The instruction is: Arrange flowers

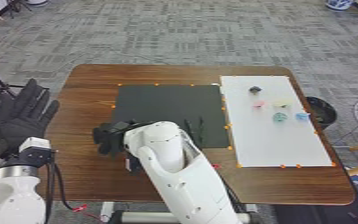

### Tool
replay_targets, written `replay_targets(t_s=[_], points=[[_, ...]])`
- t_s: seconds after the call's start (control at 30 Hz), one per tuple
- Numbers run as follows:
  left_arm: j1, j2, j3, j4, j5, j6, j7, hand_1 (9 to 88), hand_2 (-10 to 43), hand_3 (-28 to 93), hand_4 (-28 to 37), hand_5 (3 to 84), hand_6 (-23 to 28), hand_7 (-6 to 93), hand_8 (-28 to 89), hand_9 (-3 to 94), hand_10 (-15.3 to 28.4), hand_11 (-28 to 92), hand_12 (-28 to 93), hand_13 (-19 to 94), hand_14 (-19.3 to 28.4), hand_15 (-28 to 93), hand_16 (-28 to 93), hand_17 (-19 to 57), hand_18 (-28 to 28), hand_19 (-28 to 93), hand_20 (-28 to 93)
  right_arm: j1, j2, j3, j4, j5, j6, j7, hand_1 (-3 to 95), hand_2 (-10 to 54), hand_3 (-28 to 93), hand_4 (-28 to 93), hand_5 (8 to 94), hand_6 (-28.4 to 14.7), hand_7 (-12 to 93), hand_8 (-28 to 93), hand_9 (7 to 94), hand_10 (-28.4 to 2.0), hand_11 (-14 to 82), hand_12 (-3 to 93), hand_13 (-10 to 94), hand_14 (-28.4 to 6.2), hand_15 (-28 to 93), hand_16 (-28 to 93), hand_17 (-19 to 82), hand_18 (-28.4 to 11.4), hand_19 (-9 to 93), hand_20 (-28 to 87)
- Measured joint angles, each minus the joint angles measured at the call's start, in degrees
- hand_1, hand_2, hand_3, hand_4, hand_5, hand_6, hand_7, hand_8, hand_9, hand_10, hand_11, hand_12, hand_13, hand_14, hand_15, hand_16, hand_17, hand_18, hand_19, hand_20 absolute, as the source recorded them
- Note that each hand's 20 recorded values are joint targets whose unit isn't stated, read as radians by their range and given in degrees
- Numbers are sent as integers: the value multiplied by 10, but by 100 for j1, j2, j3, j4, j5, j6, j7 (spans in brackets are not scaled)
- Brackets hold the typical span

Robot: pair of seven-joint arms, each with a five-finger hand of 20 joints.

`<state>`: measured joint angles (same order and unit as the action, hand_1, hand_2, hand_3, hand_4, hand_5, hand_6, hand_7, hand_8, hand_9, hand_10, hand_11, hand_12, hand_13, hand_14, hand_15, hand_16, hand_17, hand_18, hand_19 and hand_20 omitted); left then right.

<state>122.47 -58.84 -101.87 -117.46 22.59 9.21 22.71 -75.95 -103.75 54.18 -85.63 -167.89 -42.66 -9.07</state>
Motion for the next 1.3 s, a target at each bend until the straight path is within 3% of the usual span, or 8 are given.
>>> replay_targets(t_s=[0.23, 0.4, 0.5, 0.63, 0.73, 1.0, 1.1, 1.3], points=[[16, -24, -20, -3, 0, 2, -11, 228, 163, 653, -283, 390, 91, 70, -69, 280, 138, 133, 72, 222, 148, 124, 9, -82, 156, 319, 110, -14, 207, -358, -262, 4, 393, 845, 418, 60, 755, -174, 595, -78, 83, -90, 599, -172, 130, 151, 699, -97, 670, 270, 421, -222, 898, 331], [21, -39, -22, -3, 0, 4, -25, 234, 166, 645, -283, 396, 97, 68, -68, 286, 148, 131, 78, 225, 164, 153, 1, -90, 164, 344, 97, -110, 344, -398, -361, 4, 1448, 967, 413, 50, 754, -171, 592, -64, 102, -92, 598, -166, 137, 162, 684, -101, 676, 278, 413, -220, 901, 333], [24, -40, -22, -3, 0, 4, -30, 230, 167, 649, -283, 397, 97, 66, -68, 286, 148, 128, 78, 222, 160, 149, -8, -91, 164, 349, 90, -127, 378, -379, -384, 0, 1613, 946, 418, 48, 759, -174, 550, -67, 86, -97, 547, -151, 96, 146, 671, -106, 678, 280, 404, -217, 894, 333], [26, -42, -22, -3, 0, 4, -33, 222, 164, 663, -283, 387, 89, 63, -68, 275, 130, 117, 73, 214, 137, 111, -11, -82, 154, 324, 77, -144, 347, -206, -384, -8, 1387, 532, 394, 99, 777, -186, 446, -100, 33, -96, 419, -150, 63, 104, 637, -124, 683, 272, 372, -228, 871, 335], [18, -42, -12, 2, 11, 4, -43, 218, 157, 673, -283, 385, 82, 70, -68, 268, 119, 118, 71, 213, 122, 93, -4, -71, 143, 301, 79, -135, 263, -17, -319, -13, 861, -22, 376, 123, 784, -184, 417, -106, 24, -92, 383, -154, 75, 90, 618, -134, 697, 268, 363, -230, 867, 339], [-35, -38, 16, 7, 22, 3, -49, 220, 149, 677, -283, 401, 77, 93, -79, 279, 116, 149, 77, 223, 112, 117, 7, -58, 132, 277, 100, -54, 137, 30, 30, -5, 439, 4, 353, 178, 775, -180, 440, -131, 20, -91, 376, -178, 79, 81, 616, -139, 703, 255, 365, -231, 865, 340], [-31, -38, 16, 6, 18, 3, -42, 220, 147, 679, -283, 404, 77, 96, -79, 283, 117, 155, 77, 225, 113, 123, 6, -58, 132, 277, 102, -31, 87, 89, 105, -2, 322, 154, 339, 172, 775, -174, 456, -156, 14, -89, 395, -217, 79, 81, 637, -132, 695, 245, 384, -233, 874, 331], [8, -38, 7, -5, 13, 3, -33, 225, 145, 676, -283, 414, 78, 103, -82, 289, 120, 168, 78, 229, 121, 148, 4, -59, 133, 283, 106, 47, 76, 96, 145, 4, 90, 394, 329, 162, 765, -168, 497, -162, 21, -90, 437, -229, 79, 86, 663, -125, 687, 249, 407, -232, 890, 322]])
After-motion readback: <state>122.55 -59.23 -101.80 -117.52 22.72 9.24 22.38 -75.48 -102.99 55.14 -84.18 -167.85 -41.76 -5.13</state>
